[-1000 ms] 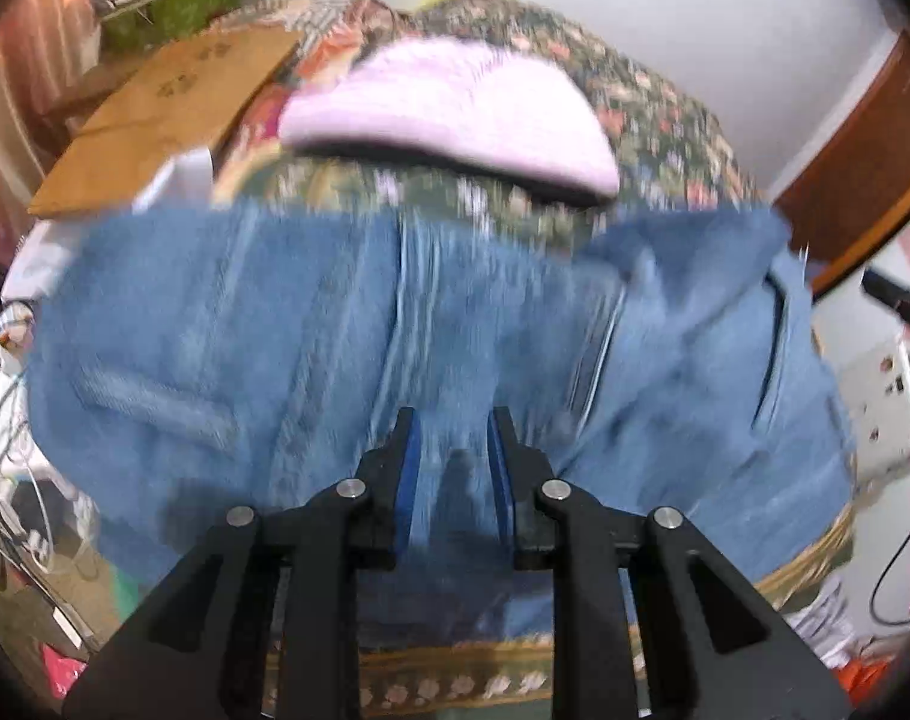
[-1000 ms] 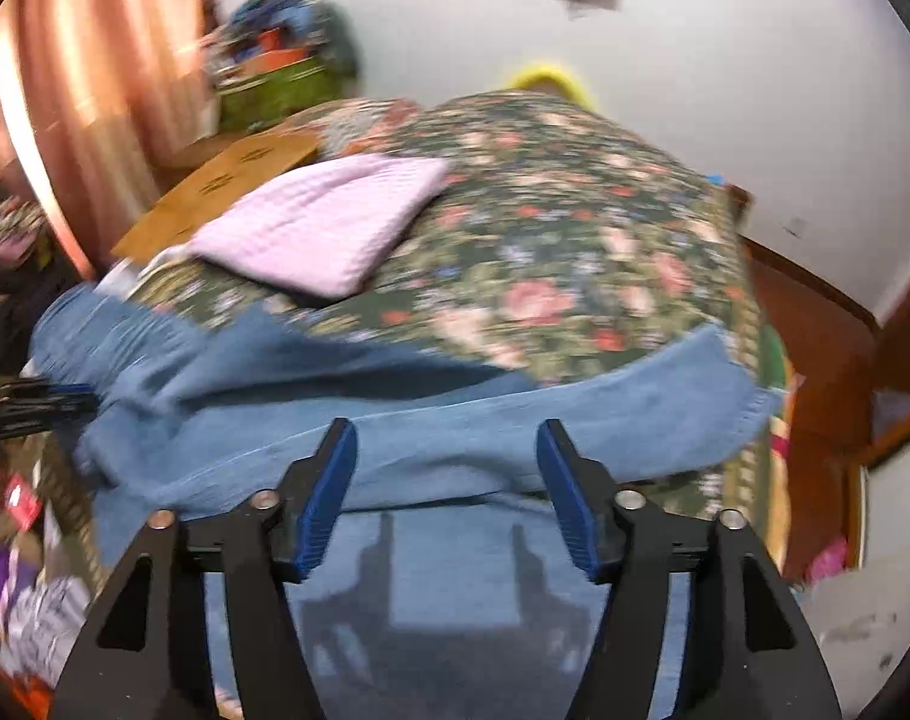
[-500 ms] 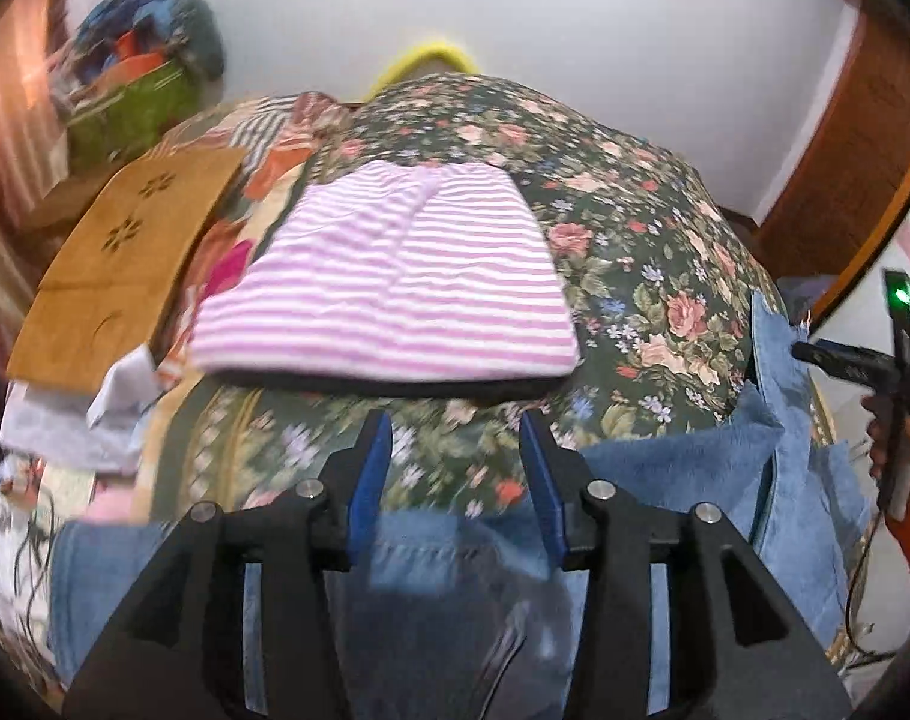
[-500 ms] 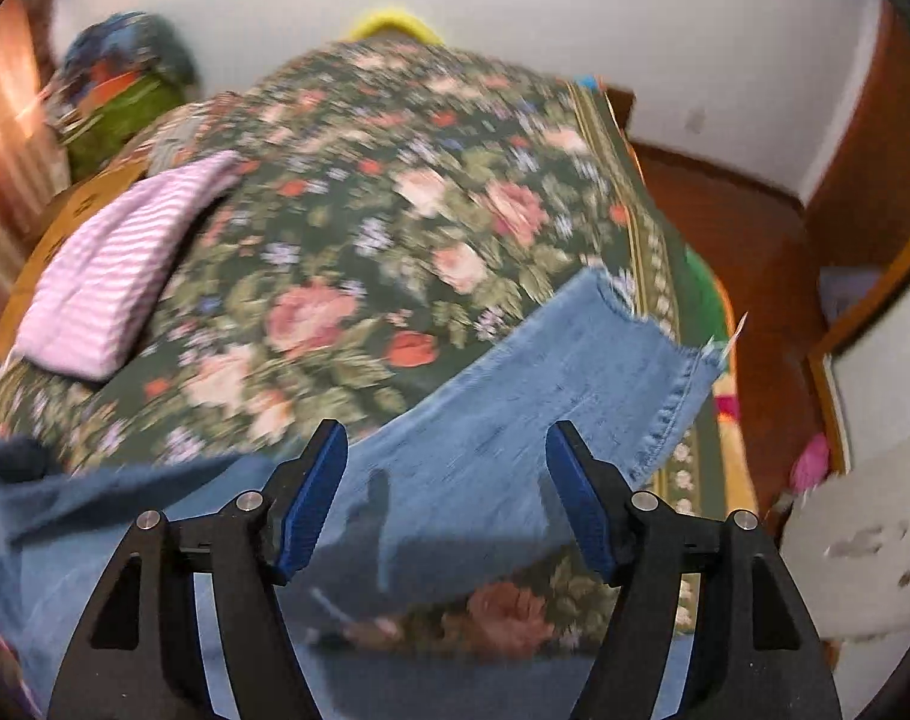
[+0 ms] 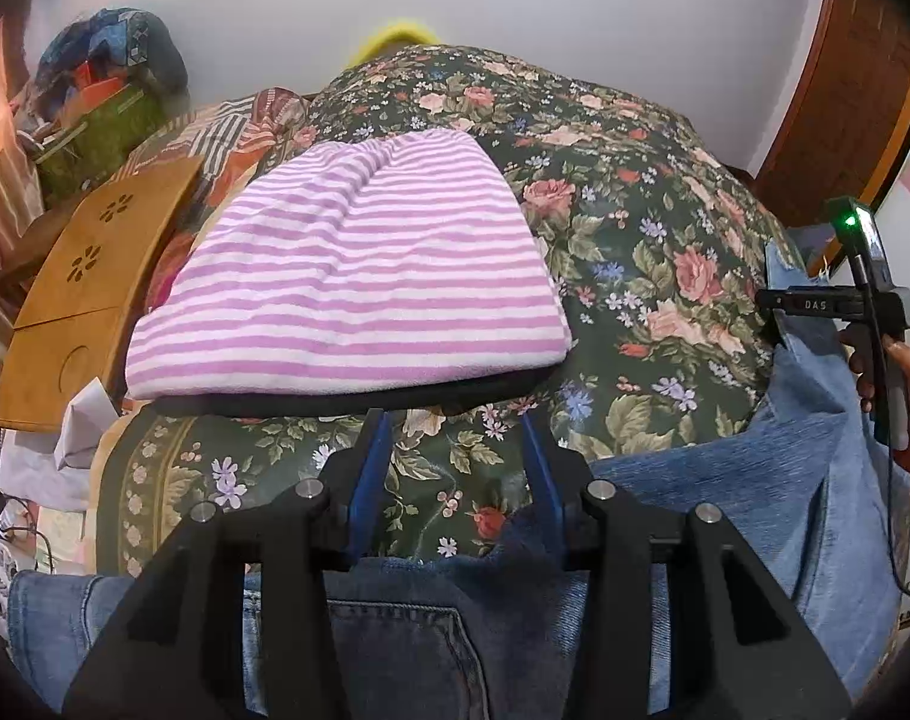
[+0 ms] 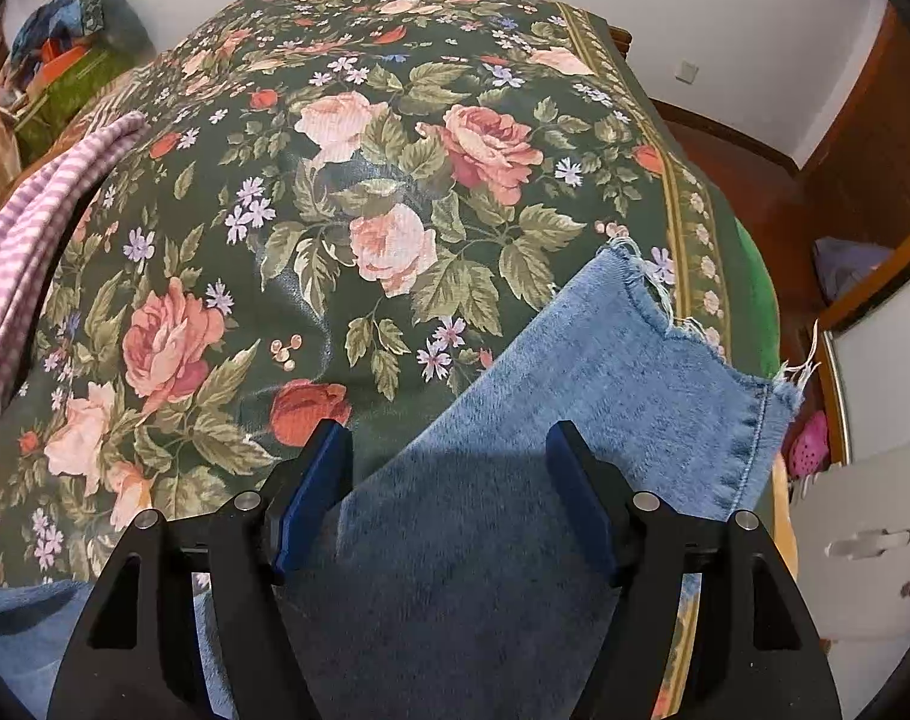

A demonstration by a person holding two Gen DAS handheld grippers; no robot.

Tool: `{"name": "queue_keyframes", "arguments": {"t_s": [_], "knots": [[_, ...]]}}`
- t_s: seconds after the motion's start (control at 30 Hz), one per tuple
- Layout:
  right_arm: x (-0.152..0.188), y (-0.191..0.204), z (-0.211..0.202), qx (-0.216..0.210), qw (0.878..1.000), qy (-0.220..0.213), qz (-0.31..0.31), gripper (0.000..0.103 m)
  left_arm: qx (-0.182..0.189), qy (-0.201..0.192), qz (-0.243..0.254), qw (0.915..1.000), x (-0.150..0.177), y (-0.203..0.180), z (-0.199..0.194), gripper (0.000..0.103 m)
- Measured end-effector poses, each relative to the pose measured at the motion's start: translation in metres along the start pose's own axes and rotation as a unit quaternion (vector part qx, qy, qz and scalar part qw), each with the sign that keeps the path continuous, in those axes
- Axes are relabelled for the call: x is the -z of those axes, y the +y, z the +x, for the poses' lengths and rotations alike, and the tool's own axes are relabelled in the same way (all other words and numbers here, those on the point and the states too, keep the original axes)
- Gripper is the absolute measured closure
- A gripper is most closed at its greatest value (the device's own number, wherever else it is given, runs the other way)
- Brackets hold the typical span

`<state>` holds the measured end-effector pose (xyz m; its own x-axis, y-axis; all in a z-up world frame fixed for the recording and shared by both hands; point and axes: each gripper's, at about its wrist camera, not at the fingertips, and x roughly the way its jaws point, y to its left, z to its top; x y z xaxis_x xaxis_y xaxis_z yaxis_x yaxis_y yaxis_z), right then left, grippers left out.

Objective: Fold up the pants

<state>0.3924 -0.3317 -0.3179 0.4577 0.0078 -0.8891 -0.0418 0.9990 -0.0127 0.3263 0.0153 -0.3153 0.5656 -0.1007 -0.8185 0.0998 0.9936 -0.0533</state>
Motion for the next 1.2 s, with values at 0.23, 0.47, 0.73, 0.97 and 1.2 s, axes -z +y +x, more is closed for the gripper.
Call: {"name": "queue_keyframes", "arguments": {"t_s": [0.23, 0.47, 0.73, 0.97, 1.2], "knots": [[0.001, -0.007, 0.001, -0.014, 1.000, 0.013, 0.007, 0.066, 0.003, 0.010, -0.008, 0.9999, 0.004, 0.004, 0.006, 0.059], [0.001, -0.011, -0.004, -0.025, 1.000, 0.009, 0.008, 0.091, -0.008, 0.006, -0.013, 0.9999, 0.006, 0.010, 0.003, 0.059], [0.008, -0.028, -0.052, -0.043, 0.998, -0.039, 0.037, 0.095, -0.003, -0.001, -0.021, 0.9998, 0.004, 0.010, -0.013, 0.059], [0.039, -0.052, -0.137, -0.054, 0.992, -0.106, 0.051, 0.095, 0.026, -0.026, 0.007, 0.9993, 0.007, -0.022, -0.051, 0.059], [0.095, -0.079, -0.190, -0.062, 0.984, -0.143, 0.081, 0.095, 0.069, -0.015, 0.048, 0.9964, 0.026, -0.067, -0.076, 0.053]]}}
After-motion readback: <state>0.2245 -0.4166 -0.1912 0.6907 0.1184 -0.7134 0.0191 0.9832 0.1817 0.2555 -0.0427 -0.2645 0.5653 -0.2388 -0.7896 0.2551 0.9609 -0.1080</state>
